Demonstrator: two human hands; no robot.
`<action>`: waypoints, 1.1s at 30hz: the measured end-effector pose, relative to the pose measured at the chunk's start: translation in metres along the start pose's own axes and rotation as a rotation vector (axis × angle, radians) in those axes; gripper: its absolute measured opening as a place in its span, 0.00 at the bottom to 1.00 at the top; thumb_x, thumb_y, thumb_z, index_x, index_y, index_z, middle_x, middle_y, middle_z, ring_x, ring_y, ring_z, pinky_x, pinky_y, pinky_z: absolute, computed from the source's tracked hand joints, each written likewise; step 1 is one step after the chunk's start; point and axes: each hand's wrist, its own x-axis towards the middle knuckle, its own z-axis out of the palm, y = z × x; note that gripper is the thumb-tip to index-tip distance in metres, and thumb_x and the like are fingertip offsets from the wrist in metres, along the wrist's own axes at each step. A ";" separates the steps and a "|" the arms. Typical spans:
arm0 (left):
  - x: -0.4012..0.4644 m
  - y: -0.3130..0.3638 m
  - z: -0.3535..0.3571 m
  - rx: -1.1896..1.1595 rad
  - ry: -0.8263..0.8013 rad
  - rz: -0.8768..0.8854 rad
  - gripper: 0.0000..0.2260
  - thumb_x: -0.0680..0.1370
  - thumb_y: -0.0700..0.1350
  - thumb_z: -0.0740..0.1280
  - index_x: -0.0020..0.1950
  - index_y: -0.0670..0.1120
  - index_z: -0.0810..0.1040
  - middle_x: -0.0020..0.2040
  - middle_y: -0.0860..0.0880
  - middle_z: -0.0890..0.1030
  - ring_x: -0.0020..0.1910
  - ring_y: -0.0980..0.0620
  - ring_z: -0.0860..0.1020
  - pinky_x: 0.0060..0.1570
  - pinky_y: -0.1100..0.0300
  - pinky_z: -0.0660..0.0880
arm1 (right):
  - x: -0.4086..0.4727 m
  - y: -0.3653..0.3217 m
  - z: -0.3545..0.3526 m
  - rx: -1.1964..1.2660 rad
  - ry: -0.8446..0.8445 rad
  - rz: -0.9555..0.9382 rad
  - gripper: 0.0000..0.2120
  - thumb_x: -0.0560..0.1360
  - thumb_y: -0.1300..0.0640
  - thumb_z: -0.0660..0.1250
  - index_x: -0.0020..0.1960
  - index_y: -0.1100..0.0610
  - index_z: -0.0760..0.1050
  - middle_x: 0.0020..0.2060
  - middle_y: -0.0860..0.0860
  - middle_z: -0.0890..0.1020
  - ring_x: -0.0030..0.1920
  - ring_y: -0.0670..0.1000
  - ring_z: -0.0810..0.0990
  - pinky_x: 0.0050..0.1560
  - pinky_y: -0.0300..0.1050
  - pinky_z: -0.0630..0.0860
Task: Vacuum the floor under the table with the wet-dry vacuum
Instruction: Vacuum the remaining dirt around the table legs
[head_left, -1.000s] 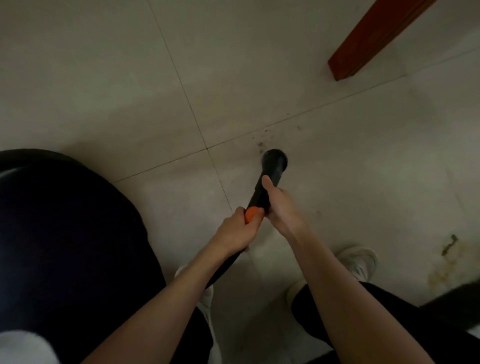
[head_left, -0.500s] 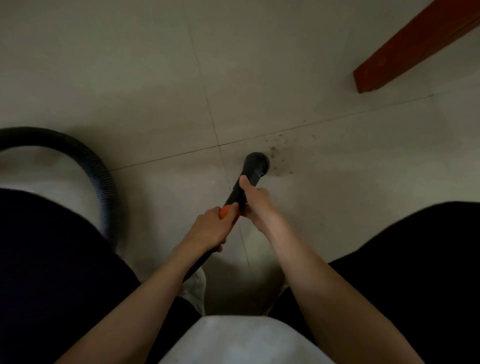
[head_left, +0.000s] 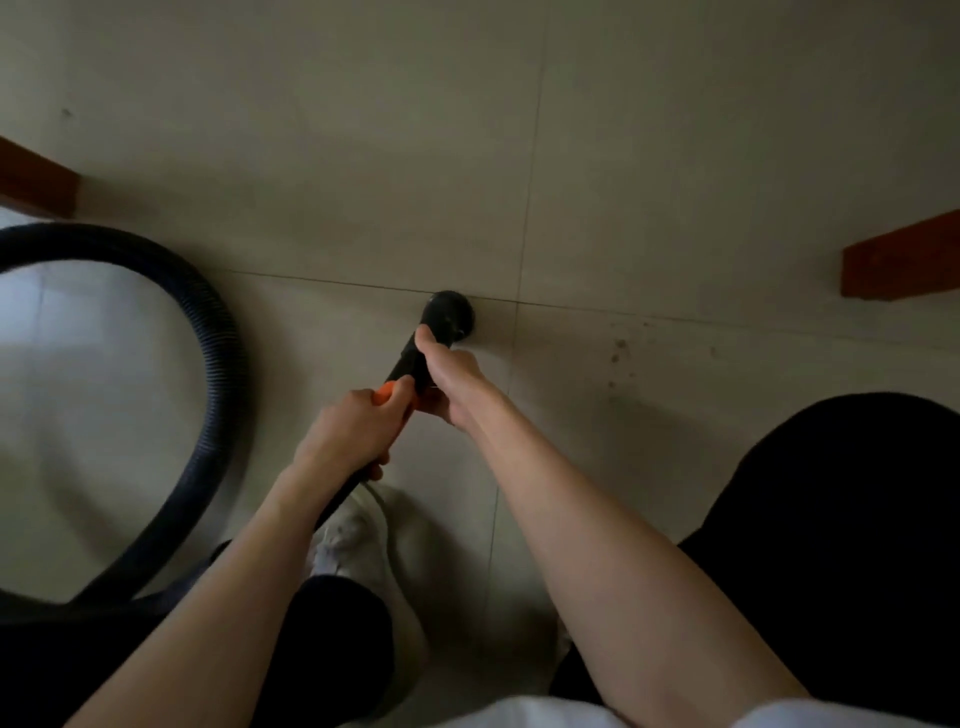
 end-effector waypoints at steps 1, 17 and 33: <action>0.001 -0.002 -0.003 -0.001 0.019 -0.009 0.21 0.78 0.63 0.54 0.49 0.47 0.73 0.32 0.45 0.80 0.27 0.50 0.78 0.36 0.57 0.80 | 0.001 -0.001 0.004 -0.006 -0.015 0.008 0.27 0.77 0.42 0.62 0.66 0.62 0.69 0.56 0.58 0.79 0.56 0.57 0.79 0.59 0.54 0.77; -0.013 -0.009 -0.003 0.014 0.080 -0.058 0.24 0.78 0.65 0.52 0.49 0.45 0.73 0.34 0.45 0.80 0.27 0.51 0.78 0.36 0.59 0.80 | 0.005 0.005 0.019 -0.006 -0.079 0.026 0.27 0.77 0.41 0.61 0.67 0.59 0.68 0.57 0.58 0.79 0.55 0.56 0.80 0.55 0.53 0.79; 0.019 -0.077 -0.068 -0.294 0.149 -0.175 0.24 0.78 0.63 0.54 0.45 0.42 0.74 0.33 0.44 0.80 0.27 0.49 0.78 0.36 0.57 0.79 | 0.024 -0.002 0.144 -0.247 -0.147 -0.045 0.30 0.77 0.39 0.60 0.70 0.59 0.66 0.61 0.57 0.77 0.59 0.58 0.77 0.61 0.56 0.75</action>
